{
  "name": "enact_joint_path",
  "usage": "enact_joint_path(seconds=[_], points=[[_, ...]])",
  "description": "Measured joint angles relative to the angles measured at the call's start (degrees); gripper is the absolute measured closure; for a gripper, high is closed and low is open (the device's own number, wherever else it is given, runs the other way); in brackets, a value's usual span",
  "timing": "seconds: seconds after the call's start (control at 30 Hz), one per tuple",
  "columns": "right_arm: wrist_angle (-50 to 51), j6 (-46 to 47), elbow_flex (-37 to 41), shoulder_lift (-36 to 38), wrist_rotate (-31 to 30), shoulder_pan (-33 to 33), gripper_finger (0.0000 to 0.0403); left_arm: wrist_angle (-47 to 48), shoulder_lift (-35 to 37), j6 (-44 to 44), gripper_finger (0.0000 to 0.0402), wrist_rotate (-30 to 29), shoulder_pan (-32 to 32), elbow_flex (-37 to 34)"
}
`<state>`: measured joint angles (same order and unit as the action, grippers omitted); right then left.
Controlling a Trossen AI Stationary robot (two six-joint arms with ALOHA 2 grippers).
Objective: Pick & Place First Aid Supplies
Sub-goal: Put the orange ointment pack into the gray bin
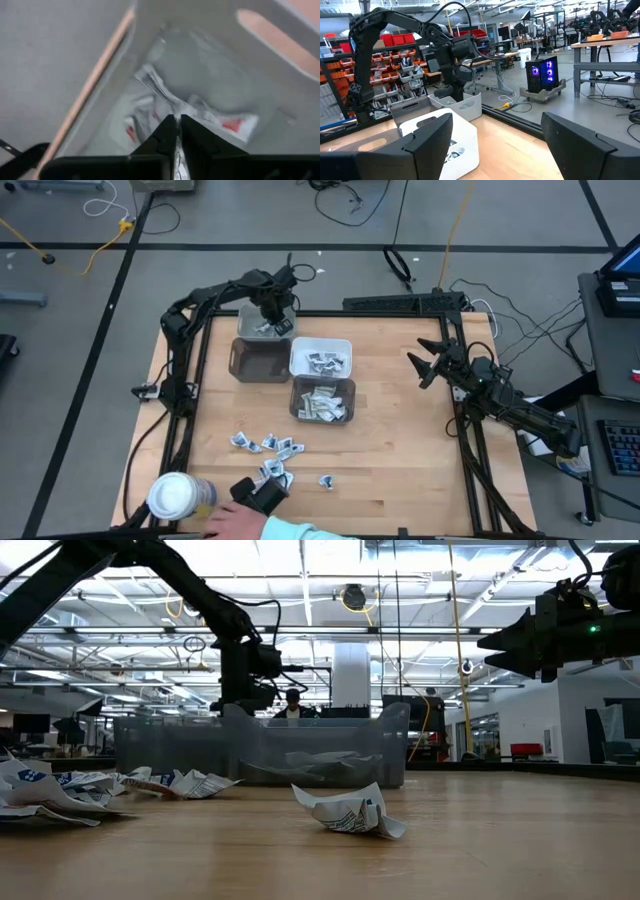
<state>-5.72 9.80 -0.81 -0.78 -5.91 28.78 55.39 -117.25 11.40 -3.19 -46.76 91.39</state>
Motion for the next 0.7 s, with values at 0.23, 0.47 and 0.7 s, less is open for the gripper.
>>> enact_joint_path(seconds=[0.23, 0.47, 0.7], points=[[0.01, 0.0, 0.0, 0.0, -0.01, -0.01, 0.0105, -0.29, 0.93, 0.42, 0.0264, 3.0, -0.18, 0.09], [0.0, 0.0, 0.0, 0.0, -0.02, 0.0, 0.0105, 0.28, 1.05, -1.09, 0.0159, 4.33, -0.13, 0.09], [0.01, 0.0, -0.01, 0.0, 0.0, 0.0, 0.0105, 2.45, 3.82, -4.0, 0.0122, 4.64, 1.15, 0.07]])
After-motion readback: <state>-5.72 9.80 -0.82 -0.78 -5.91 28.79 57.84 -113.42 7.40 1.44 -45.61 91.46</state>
